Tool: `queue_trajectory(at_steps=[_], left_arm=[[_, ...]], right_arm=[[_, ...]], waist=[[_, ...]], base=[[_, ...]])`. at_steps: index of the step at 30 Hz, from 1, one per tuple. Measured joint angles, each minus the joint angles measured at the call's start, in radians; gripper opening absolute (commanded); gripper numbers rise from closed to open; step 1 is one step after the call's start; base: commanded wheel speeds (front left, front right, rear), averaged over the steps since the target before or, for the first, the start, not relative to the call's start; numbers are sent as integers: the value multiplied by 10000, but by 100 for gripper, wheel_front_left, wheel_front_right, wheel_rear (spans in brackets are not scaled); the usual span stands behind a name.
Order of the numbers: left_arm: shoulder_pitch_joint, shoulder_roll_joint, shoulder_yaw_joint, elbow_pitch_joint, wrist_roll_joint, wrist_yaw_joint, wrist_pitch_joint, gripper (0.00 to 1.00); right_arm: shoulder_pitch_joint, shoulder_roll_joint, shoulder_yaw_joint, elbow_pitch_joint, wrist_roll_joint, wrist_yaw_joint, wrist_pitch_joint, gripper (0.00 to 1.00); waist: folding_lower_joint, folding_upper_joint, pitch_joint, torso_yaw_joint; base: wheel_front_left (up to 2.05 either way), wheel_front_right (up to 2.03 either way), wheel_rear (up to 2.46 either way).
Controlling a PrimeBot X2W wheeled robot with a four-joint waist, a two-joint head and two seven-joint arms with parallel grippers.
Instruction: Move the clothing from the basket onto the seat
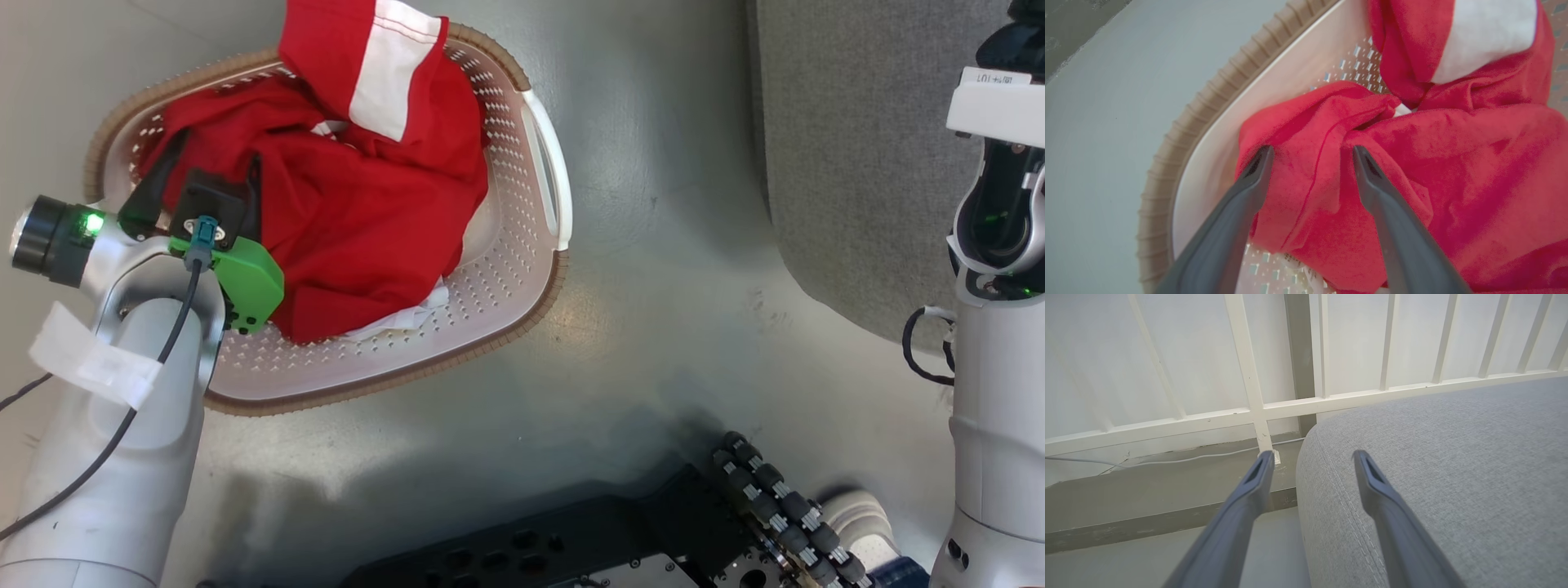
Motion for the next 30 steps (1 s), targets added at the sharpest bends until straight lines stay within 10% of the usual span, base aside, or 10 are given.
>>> queue_trajectory(at_steps=[6, 9, 30], left_arm=[[-204, 0, -77, 407, 345, 234, 0, 91], [-267, 0, -96, 640, 374, 295, 0, 5], [-467, -1022, -359, 834, -263, -44, -437, 0]], right_arm=[[-21, 6, 23, -12, 81, -10, 0, 100], [-24, 6, 25, -12, 155, -40, 0, 100], [31, 17, -339, 523, 40, -167, 0, 100]], waist=[[0, 0, 166, -82], [0, 0, 183, -94], [-1, 0, -610, 312]], base=[[0, 0, 0], [0, 0, 0], [0, 0, 0]])
